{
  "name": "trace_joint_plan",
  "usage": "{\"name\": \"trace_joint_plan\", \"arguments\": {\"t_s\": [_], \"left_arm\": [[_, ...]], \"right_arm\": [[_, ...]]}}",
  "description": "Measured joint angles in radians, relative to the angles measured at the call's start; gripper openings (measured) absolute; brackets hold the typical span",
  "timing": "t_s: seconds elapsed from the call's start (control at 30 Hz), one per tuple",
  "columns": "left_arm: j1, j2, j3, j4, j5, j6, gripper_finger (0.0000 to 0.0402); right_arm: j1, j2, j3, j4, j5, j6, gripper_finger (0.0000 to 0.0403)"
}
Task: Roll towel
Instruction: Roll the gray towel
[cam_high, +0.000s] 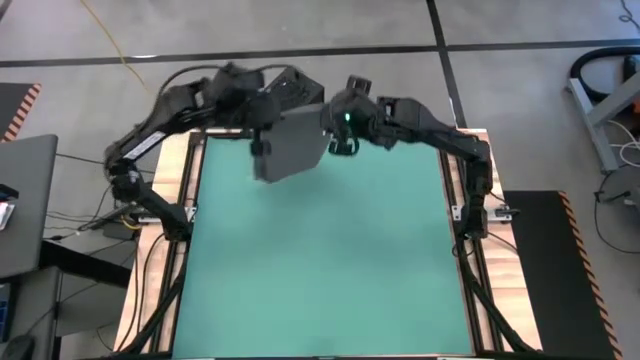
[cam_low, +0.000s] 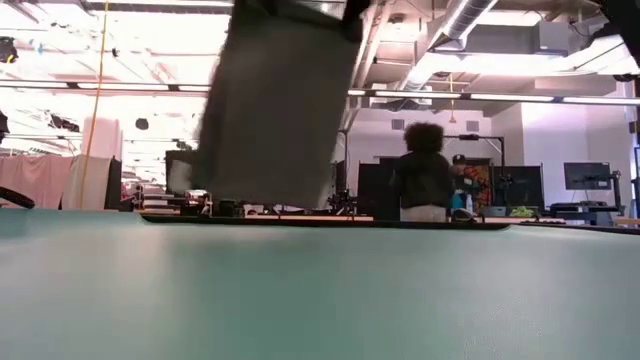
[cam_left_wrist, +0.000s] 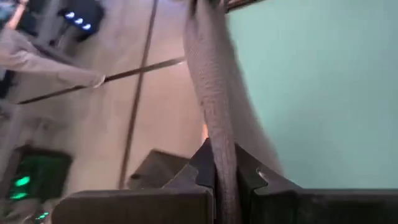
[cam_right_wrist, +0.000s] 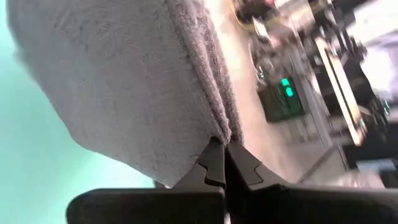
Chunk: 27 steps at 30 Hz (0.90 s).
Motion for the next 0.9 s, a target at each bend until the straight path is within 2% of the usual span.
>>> {"name": "trace_joint_plan", "arguments": {"t_s": [0.17, 0.27, 0.37, 0.5, 0.67, 0.77, 0.9], "left_arm": [[0.095, 0.099, -0.008, 0.009, 0.043, 0.059, 0.0000], [0.070, 0.141, -0.008, -0.056, 0.052, 0.054, 0.0000], [0.007, 0.177, -0.008, -0.134, 0.085, 0.033, 0.0000], [-0.106, 0.185, -0.044, -0.159, 0.199, -0.069, 0.0000], [-0.321, 0.184, -0.173, -0.151, 0.224, -0.245, 0.0000], [-0.468, 0.183, -0.314, -0.048, 0.224, -0.339, 0.0000], [-0.660, 0.183, -0.532, 0.227, 0.143, -0.421, 0.0000]], "right_arm": [[-0.057, 0.002, -0.033, 0.015, -0.008, 0.026, 0.0011], [-0.033, -0.003, -0.057, -0.051, -0.031, 0.102, 0.0011], [0.034, -0.004, -0.099, -0.190, -0.036, 0.213, 0.0011], [0.186, -0.005, -0.208, -0.303, -0.025, 0.378, 0.0011], [0.431, -0.005, -0.331, -0.321, -0.018, 0.557, 0.0011], [0.573, -0.004, -0.409, -0.292, -0.023, 0.678, 0.0011], [0.732, -0.004, -0.500, -0.221, -0.004, 0.842, 0.0011]]}}
